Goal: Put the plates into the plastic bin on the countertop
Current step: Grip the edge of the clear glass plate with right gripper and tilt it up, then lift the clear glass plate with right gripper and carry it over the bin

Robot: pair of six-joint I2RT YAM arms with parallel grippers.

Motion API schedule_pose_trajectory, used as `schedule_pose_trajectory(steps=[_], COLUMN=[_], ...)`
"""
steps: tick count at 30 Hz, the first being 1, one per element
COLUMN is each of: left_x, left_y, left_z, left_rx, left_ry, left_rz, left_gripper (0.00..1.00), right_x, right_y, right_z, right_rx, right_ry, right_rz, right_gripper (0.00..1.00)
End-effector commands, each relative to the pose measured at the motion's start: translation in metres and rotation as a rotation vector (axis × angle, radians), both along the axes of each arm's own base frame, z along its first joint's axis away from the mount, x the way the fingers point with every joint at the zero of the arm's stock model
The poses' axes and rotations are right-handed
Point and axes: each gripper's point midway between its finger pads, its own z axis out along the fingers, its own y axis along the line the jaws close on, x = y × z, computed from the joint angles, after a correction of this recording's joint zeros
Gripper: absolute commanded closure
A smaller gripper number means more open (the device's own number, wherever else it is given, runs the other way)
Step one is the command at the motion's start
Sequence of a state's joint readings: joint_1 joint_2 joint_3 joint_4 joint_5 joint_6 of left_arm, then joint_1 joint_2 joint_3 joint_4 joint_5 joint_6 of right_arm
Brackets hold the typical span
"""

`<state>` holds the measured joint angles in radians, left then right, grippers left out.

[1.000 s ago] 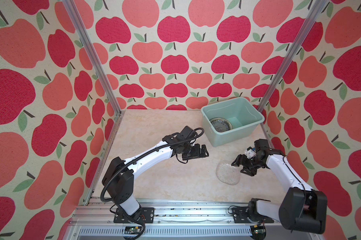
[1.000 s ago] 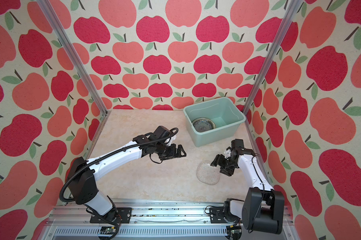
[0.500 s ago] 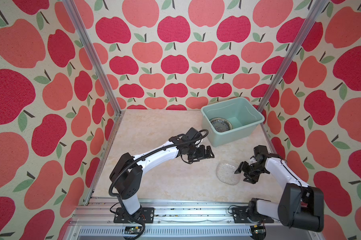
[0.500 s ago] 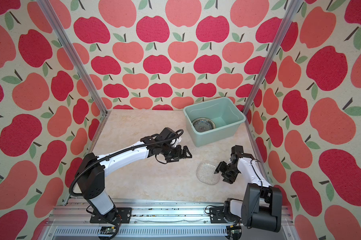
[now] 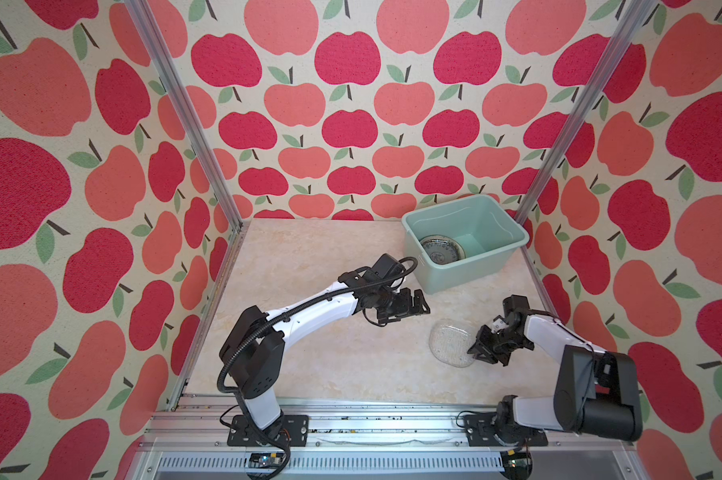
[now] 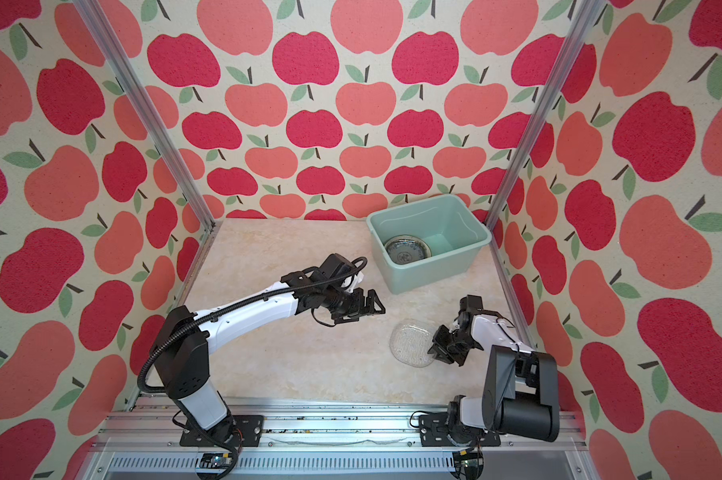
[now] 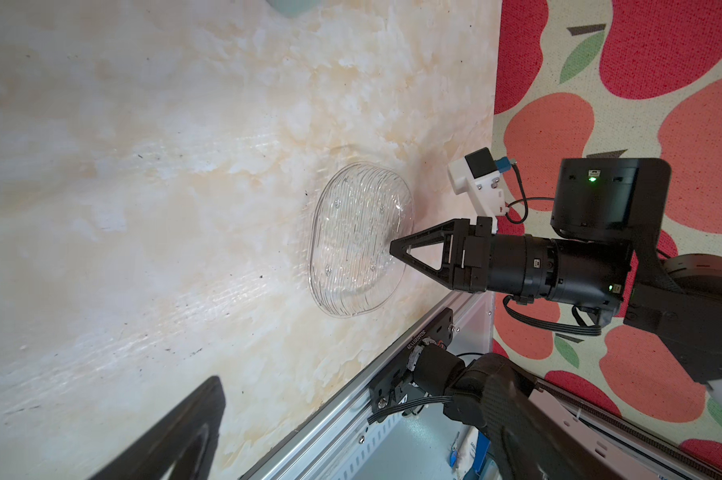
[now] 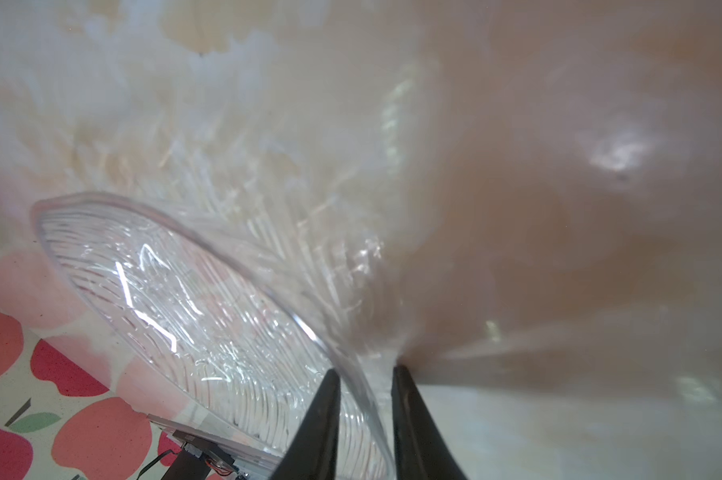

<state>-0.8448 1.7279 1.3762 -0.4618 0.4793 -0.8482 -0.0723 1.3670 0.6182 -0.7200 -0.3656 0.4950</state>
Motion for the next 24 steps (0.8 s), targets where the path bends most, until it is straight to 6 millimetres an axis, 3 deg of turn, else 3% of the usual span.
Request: schedule_pose_trajectory(steps=[1,7,13,16,20,24], left_x=[0.003,0.010,0.020,0.031,0.054,0.075], left_y=[-0.003,-0.006,0.001,0.017,0.052,0.099], left_z=[0.020,0.036,0.064,0.082,0.114,0.152], left_rx=[-0.022,-0.055,-0.097,-0.103,-0.110,-0.139], left_ry=[-0.032,-0.070,-0.121,-0.174,-0.286,-0.404], left_rz=[0.013,0.022,0.049,0.087,0.193,0.313], left_gripper=[0.01,0.01,0.01,0.01,0.01,0.01], right_x=[-0.002,0.000,0.005,0.007,0.010,0.020], right_y=[0.001,0.001,0.008,0.014,0.027,0.043], right_z=[-0.006,0.006,0.039,0.065,0.109,0.173], right_rx=[0.004,-0.010,-0.023,-0.025,0.003,0.032], right_ry=[-0.002,-0.037,-0.098,-0.161,-0.257,-0.422], right_rz=[0.010,0.024,0.068,0.090,0.150,0.299], right_gripper=[0.84,0.99,1.00,1.00,1.00,1.00])
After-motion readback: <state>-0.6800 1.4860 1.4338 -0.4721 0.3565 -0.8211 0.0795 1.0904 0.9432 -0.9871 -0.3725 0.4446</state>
